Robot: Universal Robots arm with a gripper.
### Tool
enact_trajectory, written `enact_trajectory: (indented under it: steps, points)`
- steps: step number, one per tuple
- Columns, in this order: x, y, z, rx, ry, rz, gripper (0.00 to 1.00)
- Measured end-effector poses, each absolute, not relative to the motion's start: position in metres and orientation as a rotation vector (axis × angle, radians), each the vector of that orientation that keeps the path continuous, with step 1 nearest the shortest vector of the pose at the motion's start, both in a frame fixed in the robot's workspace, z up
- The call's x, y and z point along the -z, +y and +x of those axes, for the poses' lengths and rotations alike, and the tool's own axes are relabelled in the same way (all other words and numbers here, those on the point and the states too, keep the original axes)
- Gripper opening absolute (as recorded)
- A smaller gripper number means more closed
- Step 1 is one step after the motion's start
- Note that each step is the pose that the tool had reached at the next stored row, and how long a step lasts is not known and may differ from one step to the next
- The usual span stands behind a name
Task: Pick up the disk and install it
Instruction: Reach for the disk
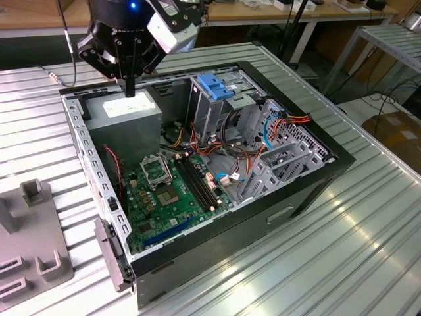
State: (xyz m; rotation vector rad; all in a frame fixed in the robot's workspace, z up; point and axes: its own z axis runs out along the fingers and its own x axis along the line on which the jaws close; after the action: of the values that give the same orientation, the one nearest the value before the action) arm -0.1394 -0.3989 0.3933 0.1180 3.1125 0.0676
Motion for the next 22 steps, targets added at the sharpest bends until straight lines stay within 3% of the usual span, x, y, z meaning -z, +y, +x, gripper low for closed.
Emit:
enact_trajectory:
  steps: [22]
  points:
    - [-0.393,-0.399,-0.156,-0.068,3.112,0.118,0.10]
